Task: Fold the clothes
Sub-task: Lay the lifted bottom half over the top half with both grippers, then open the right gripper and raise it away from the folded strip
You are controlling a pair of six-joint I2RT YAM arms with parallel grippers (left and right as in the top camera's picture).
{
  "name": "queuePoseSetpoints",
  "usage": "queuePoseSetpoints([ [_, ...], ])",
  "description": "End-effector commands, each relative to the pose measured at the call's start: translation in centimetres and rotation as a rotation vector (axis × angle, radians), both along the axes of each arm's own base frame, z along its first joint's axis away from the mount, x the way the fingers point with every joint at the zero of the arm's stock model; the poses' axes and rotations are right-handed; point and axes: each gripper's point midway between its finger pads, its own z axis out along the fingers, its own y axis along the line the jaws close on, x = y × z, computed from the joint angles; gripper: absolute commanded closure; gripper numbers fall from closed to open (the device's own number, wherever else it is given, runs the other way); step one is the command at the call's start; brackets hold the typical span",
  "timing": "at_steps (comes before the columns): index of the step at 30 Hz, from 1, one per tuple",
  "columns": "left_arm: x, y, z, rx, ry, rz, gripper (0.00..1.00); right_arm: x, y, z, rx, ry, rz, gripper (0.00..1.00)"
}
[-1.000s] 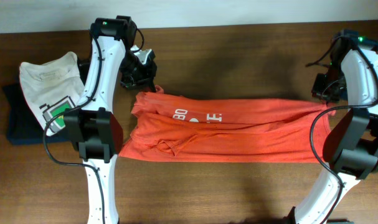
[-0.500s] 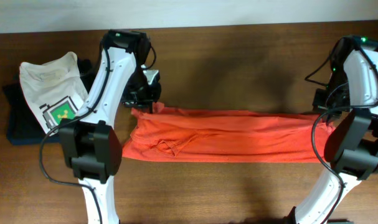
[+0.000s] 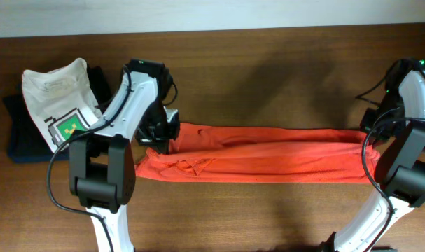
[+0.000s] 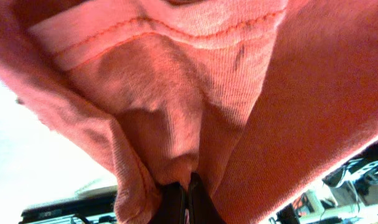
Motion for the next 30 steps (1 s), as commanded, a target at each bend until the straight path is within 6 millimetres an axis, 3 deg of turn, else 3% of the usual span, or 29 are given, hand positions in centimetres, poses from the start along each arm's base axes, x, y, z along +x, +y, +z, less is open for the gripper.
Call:
queuePoseSetpoints([
  [1, -1.1, 0.4, -0.3, 0.028, 0.008, -0.016, 0.99, -1.5, -0.8, -0.2, -0.044, 0.026, -0.032, 0.95],
  [4, -1.2, 0.9, -0.7, 0.053, 0.007, -0.027, 0.99, -2.0, -1.1, -0.4, -0.037, 0.034, -0.050, 0.91],
  [5, -1.2, 1.0, -0.7, 0.056, 0.006, -0.028, 0.93, -2.1, -1.1, -0.4, -0.032, 0.036, -0.054, 0.86],
  [6, -1.2, 1.0, -0.7, 0.056, 0.006, -0.028, 0.75, -2.3, -1.1, -0.4, -0.028, 0.038, -0.059, 0.78],
  [7, -1.2, 1.2, -0.7, 0.064, 0.003, -0.033, 0.66, -2.4, -1.1, -0.4, -0.022, 0.041, -0.062, 0.71],
  [8, -1.0, 1.5, -0.8, 0.084, -0.006, -0.042, 0.65, -2.4, -0.9, -0.4, -0.015, 0.043, -0.063, 0.70],
  [12, 0.8, 1.4, -1.1, 0.095, -0.083, -0.027, 0.65, -2.4, -0.7, -0.4, -0.004, 0.040, -0.066, 0.70],
  [15, 3.5, 0.5, -1.6, 0.062, -0.193, 0.009, 0.65, -2.1, -0.8, -0.5, 0.005, 0.028, -0.039, 0.67],
  [18, 4.5, 0.0, -1.9, 0.044, -0.238, 0.018, 0.65, -1.3, 0.2, -1.2, 0.087, -0.018, 0.025, 0.66],
  [23, 5.3, -0.3, -2.1, 0.039, -0.271, 0.036, 0.66, -1.8, 1.1, -3.5, 0.142, -0.029, 0.091, 0.65],
  [24, 5.4, -0.6, -2.4, 0.023, -0.273, 0.039, 0.66, -1.9, 1.2, -4.2, 0.138, -0.034, 0.091, 0.60],
  [30, 4.5, -1.7, -4.8, -0.047, -0.255, 0.058, 0.66, -2.1, 0.5, -5.1, 0.096, -0.027, 0.103, 0.54],
])
